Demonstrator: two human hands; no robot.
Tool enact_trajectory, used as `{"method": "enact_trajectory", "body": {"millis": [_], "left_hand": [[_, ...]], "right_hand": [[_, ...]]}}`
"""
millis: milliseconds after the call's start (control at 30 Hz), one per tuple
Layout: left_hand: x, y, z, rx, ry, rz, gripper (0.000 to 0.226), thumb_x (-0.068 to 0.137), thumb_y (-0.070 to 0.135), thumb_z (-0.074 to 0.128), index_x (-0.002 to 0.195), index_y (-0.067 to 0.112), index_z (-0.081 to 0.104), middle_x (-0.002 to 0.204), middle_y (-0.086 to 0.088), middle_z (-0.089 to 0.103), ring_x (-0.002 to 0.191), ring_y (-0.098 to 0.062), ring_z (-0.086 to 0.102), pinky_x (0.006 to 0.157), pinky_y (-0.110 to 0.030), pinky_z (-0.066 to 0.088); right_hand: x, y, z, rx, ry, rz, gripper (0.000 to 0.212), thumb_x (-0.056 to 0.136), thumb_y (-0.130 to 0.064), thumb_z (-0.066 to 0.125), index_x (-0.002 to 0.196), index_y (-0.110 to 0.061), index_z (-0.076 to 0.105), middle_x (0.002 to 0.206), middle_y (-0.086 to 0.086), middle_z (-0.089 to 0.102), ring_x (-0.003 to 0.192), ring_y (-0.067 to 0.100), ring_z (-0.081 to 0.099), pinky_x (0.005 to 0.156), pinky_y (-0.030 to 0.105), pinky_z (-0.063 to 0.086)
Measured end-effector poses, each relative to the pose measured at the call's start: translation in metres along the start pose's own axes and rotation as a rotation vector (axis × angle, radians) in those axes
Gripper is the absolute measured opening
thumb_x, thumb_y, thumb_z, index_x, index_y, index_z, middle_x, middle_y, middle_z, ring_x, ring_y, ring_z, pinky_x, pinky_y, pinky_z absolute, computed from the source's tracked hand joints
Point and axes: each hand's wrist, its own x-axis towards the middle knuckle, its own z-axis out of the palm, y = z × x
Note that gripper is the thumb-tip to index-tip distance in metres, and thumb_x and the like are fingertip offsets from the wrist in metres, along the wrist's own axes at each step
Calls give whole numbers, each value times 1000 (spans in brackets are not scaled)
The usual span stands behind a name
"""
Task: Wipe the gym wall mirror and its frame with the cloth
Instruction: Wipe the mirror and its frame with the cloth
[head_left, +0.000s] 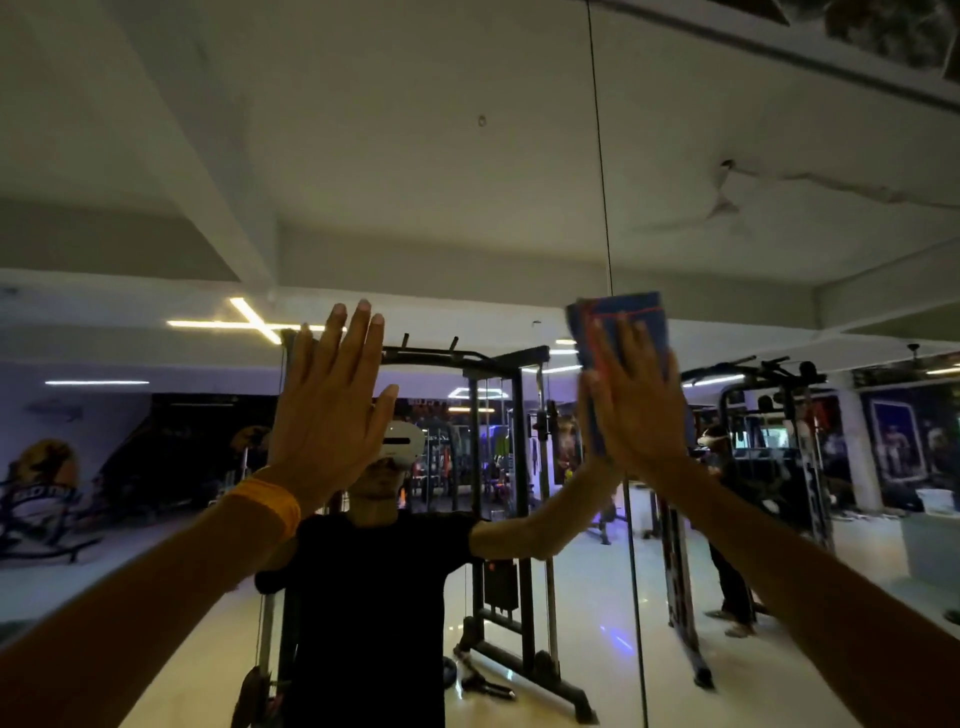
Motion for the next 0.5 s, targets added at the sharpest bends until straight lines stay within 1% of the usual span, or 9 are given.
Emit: {"method": "enact_trajectory", "body": {"millis": [33,67,100,167,233,300,333,400,500], "left_hand": [[-1,0,2,21,-4,3,76,105,54,13,163,5,19,172,-17,11,160,-36,7,125,-62,16],[-2,1,3,37,-1,4,76,105,53,15,164,4,18,172,-17,9,160,-36,6,126,-62,15],[-2,1,3,46,6,4,75,105,51,16,164,4,16,172,-17,7,160,-36,5,127,-61,13],[-2,4,2,38,16,0,73,106,49,19,164,4,14,173,-16,5,160,-34,2,128,-58,9],[-6,11,1,0,24,-18,72,106,47,20,164,4,16,173,-16,7,160,-34,2,128,-59,8],[-15,26,1,-47,21,-26,72,105,45,23,163,3,18,172,-16,8,160,-33,2,128,-58,7],[-19,35,2,-61,18,-15,71,105,43,26,163,3,18,172,-16,8,160,-33,1,129,-57,6],[-26,53,5,-63,12,18,70,105,41,32,163,4,18,173,-15,7,160,-32,0,129,-56,6],[-28,72,12,-61,12,31,69,105,38,35,164,5,18,173,-13,5,161,-30,0,128,-58,9]], "right_hand": [[6,8,-2,31,-10,118,62,109,-52,9,164,-24,16,172,11,16,159,32,12,122,68,19],[5,5,0,56,-4,174,63,108,-52,11,164,-24,13,173,9,12,159,31,9,123,67,16],[-3,-7,3,51,22,160,63,108,-53,11,165,-26,10,173,9,11,159,31,8,123,66,14],[-35,-45,9,35,23,-30,62,108,-54,10,164,-29,6,172,8,12,159,30,9,124,63,12],[-75,-72,16,21,-62,-300,61,109,-54,9,165,-29,11,172,7,12,160,29,8,124,60,9],[-85,-65,12,-3,-121,-473,60,110,-52,12,165,-29,14,173,5,10,160,26,5,125,60,7],[-79,-51,12,3,-118,-500,59,110,-52,14,165,-30,13,173,4,9,160,25,4,126,59,6],[-54,-20,11,16,-71,-395,59,110,-54,11,164,-31,13,173,4,11,160,24,6,125,61,11],[-10,19,6,64,-8,23,65,107,-57,4,164,-27,17,171,9,18,159,29,13,124,64,16]]}}
